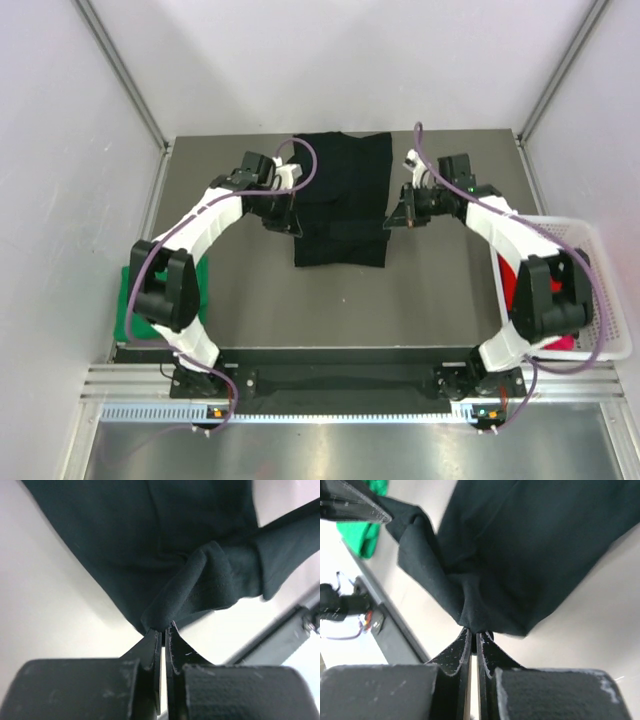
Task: Fold and stack the t-shirts
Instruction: Fold the tshirt
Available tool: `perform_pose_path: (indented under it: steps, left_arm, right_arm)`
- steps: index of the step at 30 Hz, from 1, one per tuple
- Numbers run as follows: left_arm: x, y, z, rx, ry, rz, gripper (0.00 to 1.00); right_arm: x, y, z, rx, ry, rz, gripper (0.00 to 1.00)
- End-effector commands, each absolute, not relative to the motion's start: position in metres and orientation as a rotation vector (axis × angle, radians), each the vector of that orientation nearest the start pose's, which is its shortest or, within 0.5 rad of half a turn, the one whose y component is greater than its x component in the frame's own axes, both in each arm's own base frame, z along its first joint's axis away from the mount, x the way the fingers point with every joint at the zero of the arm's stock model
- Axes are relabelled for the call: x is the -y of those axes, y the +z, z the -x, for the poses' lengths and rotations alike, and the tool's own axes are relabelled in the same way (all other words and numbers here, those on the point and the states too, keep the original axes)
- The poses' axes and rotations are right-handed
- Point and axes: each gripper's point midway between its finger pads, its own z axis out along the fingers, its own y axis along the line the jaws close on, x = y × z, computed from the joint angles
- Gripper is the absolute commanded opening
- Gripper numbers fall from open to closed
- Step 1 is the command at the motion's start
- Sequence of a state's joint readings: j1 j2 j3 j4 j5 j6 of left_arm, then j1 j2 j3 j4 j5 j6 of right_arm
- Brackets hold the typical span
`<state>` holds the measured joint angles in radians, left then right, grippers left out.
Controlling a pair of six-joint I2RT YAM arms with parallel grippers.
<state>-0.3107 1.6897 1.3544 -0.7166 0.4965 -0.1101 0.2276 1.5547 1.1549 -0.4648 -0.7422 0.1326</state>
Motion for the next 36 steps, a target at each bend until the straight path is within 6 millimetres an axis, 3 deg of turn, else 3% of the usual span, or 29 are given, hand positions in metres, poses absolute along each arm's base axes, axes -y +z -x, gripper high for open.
perform_pose_path:
  steps: [1, 2, 4, 5, 10, 21, 32, 34, 35, 36]
  left_arm:
    - [0.201, 0.143, -0.388, -2.454, -0.690, -0.447, 0.00]
    - [0.199, 0.142, -0.397, -2.444, -0.654, -0.442, 0.00]
    - [0.200, 0.140, -0.419, -2.414, -0.617, -0.448, 0.00]
    - [0.200, 0.139, -0.427, -2.405, -0.596, -0.453, 0.00]
    - [0.201, 0.135, -0.465, -2.374, -0.539, -0.467, 0.00]
    - [0.194, 0.115, -0.501, -2.368, -0.487, -0.403, 0.00]
    - [0.195, 0.103, -0.538, -2.331, -0.467, -0.343, 0.01]
    - [0.196, 0.110, -0.543, -2.318, -0.466, -0.324, 0.16]
    - [0.192, 0.116, -0.545, -2.309, -0.448, -0.304, 0.31]
    - [0.186, 0.132, -0.545, -2.286, -0.412, -0.281, 0.33]
  right_arm:
    - [-0.191, 0.181, -0.376, -2.235, 0.978, 0.523, 0.00]
    - [-0.192, 0.169, -0.384, -2.266, 0.977, 0.521, 0.00]
    - [-0.191, 0.174, -0.402, -2.245, 0.962, 0.533, 0.00]
    - [-0.191, 0.163, -0.408, -2.270, 0.971, 0.523, 0.00]
    - [-0.192, 0.158, -0.433, -2.269, 0.960, 0.523, 0.00]
    - [-0.195, 0.120, -0.457, -2.327, 0.967, 0.503, 0.00]
    - [-0.200, 0.104, -0.496, -2.314, 0.931, 0.505, 0.00]
    - [-0.203, 0.110, -0.499, -2.293, 0.936, 0.515, 0.18]
    - [-0.203, 0.115, -0.499, -2.286, 0.938, 0.518, 0.37]
    - [-0.201, 0.121, -0.500, -2.261, 0.920, 0.554, 0.39]
